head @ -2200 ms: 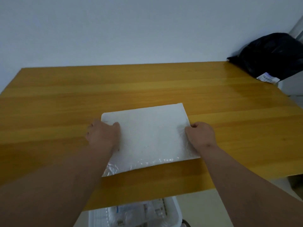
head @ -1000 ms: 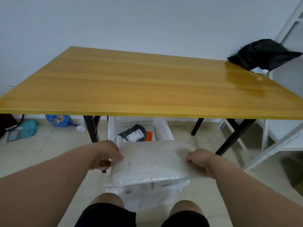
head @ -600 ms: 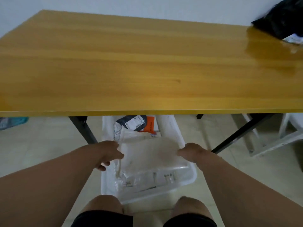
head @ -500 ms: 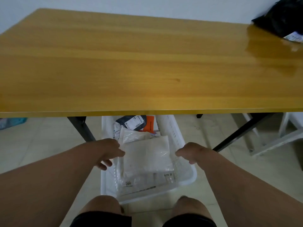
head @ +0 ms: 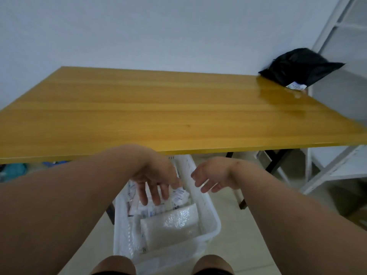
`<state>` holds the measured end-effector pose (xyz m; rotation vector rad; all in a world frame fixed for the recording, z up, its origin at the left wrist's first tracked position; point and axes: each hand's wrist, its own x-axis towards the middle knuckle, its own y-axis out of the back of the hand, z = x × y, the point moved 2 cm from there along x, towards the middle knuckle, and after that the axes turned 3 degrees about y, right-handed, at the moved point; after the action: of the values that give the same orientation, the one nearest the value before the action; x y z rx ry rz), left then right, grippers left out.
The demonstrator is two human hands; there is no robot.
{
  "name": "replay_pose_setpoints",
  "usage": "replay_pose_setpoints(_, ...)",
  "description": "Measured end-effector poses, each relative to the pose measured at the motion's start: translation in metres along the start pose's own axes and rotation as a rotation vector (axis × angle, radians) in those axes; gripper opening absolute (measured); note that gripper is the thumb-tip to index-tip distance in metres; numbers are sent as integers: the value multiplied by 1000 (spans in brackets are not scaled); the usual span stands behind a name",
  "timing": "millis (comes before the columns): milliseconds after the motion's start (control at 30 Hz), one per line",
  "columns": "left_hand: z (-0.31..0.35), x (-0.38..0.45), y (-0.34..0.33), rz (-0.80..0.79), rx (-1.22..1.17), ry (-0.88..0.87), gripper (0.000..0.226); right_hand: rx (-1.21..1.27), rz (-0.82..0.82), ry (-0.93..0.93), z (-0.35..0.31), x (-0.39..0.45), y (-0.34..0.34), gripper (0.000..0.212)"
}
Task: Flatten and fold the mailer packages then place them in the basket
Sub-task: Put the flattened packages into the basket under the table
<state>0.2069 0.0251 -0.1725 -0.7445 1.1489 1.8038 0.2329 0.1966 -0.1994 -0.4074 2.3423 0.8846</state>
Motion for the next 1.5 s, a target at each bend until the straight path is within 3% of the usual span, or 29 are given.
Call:
replay_pose_setpoints(100, 34, -30, 12, 83, 22, -122, 37, 136, 114, 96, -8, -28, 25, 15)
replay_pose_setpoints(267, 87, -25, 52, 509, -125, -394, 27, 282, 531, 285, -24, -44, 77, 11)
replay_pose_setpoints(367, 110, 12, 80, 714, -116, -464, 20, 320, 763, 322, -24, -15, 114, 17)
replay_pose_setpoints(533, 155, 95, 128, 793, -93, -496, 30, 250, 934, 281, -19, 68, 181, 18)
replay_pose_setpoints(900, 274, 209, 204, 702, 104, -378, 39, 60, 852, 52, 36, 148, 316, 18)
replay_pose_setpoints(1033, 337, 227, 221, 614, 224, -323, 45, -23, 838, -64, 69, 146, 383, 27)
replay_pose_setpoints(1267, 430, 279, 247, 572, 183, -320, 55, -164, 842, -164, 111, 157, 497, 47)
replay_pose_setpoints(1500, 477, 328, 268, 587, 253, -273, 65, -326, 689, -225, 136, 199, 576, 56)
